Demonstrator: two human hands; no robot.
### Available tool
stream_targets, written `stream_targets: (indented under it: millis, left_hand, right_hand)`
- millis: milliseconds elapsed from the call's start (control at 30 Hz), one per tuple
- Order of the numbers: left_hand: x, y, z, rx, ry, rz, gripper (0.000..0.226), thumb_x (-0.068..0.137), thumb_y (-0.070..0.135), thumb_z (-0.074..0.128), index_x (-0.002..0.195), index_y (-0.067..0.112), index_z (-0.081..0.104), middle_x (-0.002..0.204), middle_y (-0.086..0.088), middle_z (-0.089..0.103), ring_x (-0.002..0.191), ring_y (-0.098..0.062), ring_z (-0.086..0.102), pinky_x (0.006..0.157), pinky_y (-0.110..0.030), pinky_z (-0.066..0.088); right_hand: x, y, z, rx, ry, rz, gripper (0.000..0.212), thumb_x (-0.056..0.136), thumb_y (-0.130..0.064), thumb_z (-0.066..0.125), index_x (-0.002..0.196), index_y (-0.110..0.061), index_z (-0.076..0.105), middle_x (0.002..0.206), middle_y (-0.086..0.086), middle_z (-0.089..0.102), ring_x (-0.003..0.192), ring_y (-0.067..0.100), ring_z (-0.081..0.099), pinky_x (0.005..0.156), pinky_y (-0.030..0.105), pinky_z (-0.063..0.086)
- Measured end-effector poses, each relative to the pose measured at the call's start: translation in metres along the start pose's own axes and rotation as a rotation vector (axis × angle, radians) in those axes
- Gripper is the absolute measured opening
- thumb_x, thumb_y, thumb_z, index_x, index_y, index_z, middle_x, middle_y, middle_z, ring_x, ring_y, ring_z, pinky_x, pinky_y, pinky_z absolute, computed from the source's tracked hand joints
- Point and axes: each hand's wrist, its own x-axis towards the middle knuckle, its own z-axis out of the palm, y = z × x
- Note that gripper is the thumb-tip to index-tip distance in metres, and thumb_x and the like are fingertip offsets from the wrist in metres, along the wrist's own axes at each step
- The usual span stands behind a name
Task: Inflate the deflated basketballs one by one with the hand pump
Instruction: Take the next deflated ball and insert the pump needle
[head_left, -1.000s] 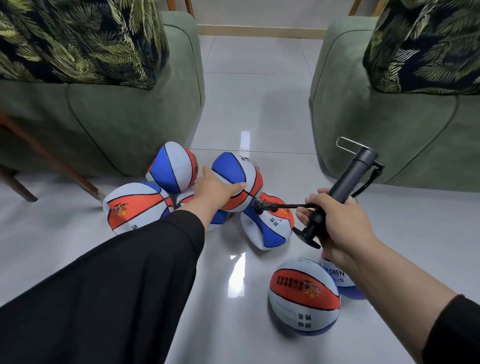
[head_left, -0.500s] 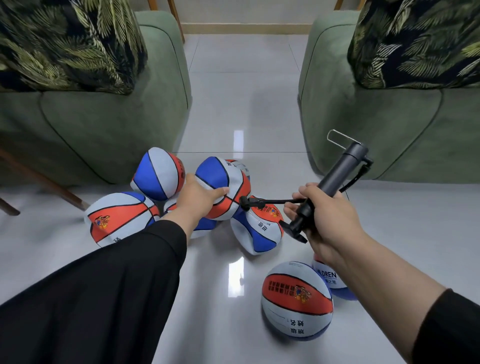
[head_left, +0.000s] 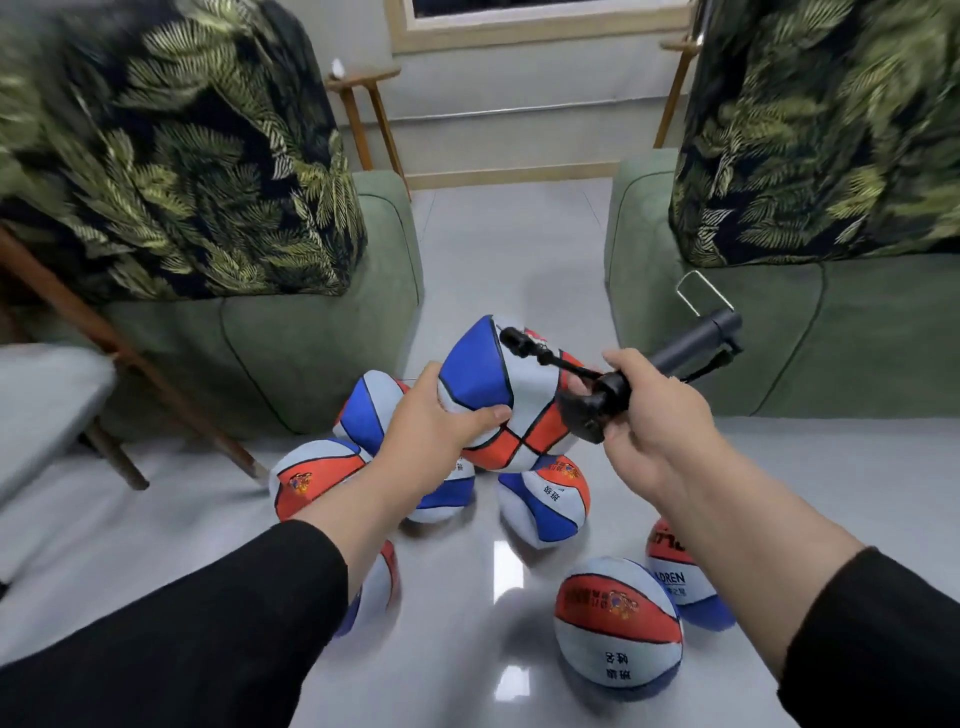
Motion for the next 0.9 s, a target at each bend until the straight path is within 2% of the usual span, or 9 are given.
stream_targets:
  millis: [133, 233, 333, 467, 567, 633, 700, 800, 900]
  left_hand:
    - [-0.054, 0.027, -0.019, 0.02, 0.021, 0.057, 0.037, 0.081, 0.03, 0.085, 0.101, 0.025, 0.054, 0.085, 0.02, 0.063, 0.072, 0.004, 0.058, 0.056, -0.013, 0.041]
    - [-0.085, 0.037, -0.034, 0.046, 0.051, 0.042, 0.036, 0.08, 0.033, 0.083, 0.101, 0.025, 0.055, 0.092, 0.005, 0.066, 0.078, -0.011, 0.058, 0.063, -0.027, 0.043]
    - [-0.107, 0.047, -0.043, 0.052, 0.045, 0.034, 0.039, 0.079, 0.036, 0.084, 0.102, 0.024, 0.056, 0.094, 0.002, 0.067, 0.082, -0.015, 0.061, 0.067, -0.032, 0.048]
    - [-0.128, 0.055, -0.039, 0.003, 0.031, -0.001, 0.045, 0.076, 0.04, 0.088, 0.101, 0.022, 0.055, 0.095, 0.005, 0.065, 0.087, -0.013, 0.065, 0.074, -0.035, 0.053]
    - [-0.14, 0.055, -0.034, -0.093, 0.017, -0.073, 0.039, 0.08, 0.038, 0.085, 0.095, 0.02, 0.054, 0.09, 0.004, 0.064, 0.08, -0.013, 0.061, 0.065, -0.03, 0.047]
    - [-0.148, 0.057, -0.034, -0.174, -0.003, -0.115, 0.036, 0.082, 0.036, 0.084, 0.09, 0.02, 0.052, 0.089, 0.002, 0.062, 0.075, -0.013, 0.058, 0.061, -0.029, 0.042]
    - [-0.153, 0.058, -0.036, -0.207, -0.019, -0.129, 0.036, 0.083, 0.038, 0.083, 0.089, 0.022, 0.051, 0.089, 0.002, 0.062, 0.074, -0.012, 0.056, 0.06, -0.028, 0.04]
    - [-0.16, 0.06, -0.038, -0.253, -0.037, -0.143, 0.036, 0.083, 0.04, 0.083, 0.088, 0.022, 0.051, 0.089, 0.002, 0.061, 0.073, -0.012, 0.055, 0.059, -0.027, 0.04]
    - [-0.165, 0.059, -0.042, -0.316, -0.039, -0.15, 0.036, 0.082, 0.038, 0.085, 0.098, 0.018, 0.059, 0.091, 0.004, 0.066, 0.076, -0.012, 0.062, 0.059, -0.027, 0.044]
  right_hand:
    - [-0.035, -0.001, -0.001, -0.453, -0.004, -0.159, 0.031, 0.09, -0.008, 0.064, 0.109, -0.013, 0.041, 0.078, 0.012, 0.053, 0.043, 0.017, 0.05, 0.052, 0.034, 0.051]
    - [-0.06, 0.0, 0.0, -0.73, -0.004, -0.337, 0.073, 0.089, -0.018, 0.07, 0.144, -0.029, 0.023, 0.085, 0.014, 0.06, 0.049, 0.022, 0.054, 0.051, 0.039, 0.057]
    - [-0.076, 0.003, -0.002, -0.889, 0.005, -0.418, 0.105, 0.086, -0.026, 0.075, 0.154, -0.044, -0.003, 0.112, 0.015, 0.063, 0.073, 0.027, 0.067, 0.07, 0.052, 0.063]
    - [-0.091, 0.0, -0.009, -0.887, 0.059, -0.52, 0.111, 0.081, -0.026, 0.08, 0.158, -0.037, 0.001, 0.136, 0.01, 0.049, 0.104, 0.03, 0.063, 0.085, 0.054, 0.059]
    - [-0.105, 0.0, -0.015, -0.943, 0.064, -0.664, 0.113, 0.086, -0.022, 0.08, 0.162, -0.031, -0.002, 0.16, 0.011, 0.026, 0.137, 0.027, 0.041, 0.108, 0.029, 0.037]
    - [-0.118, 0.001, -0.017, -1.031, 0.022, -0.749, 0.105, 0.095, -0.019, 0.072, 0.163, -0.029, -0.008, 0.17, 0.01, -0.004, 0.149, 0.017, 0.012, 0.094, 0.008, 0.02]
    - [-0.127, 0.004, -0.017, -1.144, -0.031, -0.811, 0.092, 0.103, -0.022, 0.059, 0.162, -0.028, -0.012, 0.168, 0.007, -0.023, 0.151, 0.019, 0.01, 0.083, 0.006, 0.021]
    - [-0.136, 0.001, -0.017, -1.257, -0.085, -0.841, 0.08, 0.108, -0.025, 0.046, 0.162, -0.027, -0.013, 0.166, 0.004, -0.031, 0.142, 0.029, 0.037, 0.078, 0.02, 0.033]
    - [-0.139, -0.002, -0.02, -1.424, -0.15, -0.865, 0.076, 0.108, -0.017, 0.045, 0.162, -0.033, -0.005, 0.165, 0.008, -0.032, 0.098, 0.04, 0.055, 0.072, 0.034, 0.04]
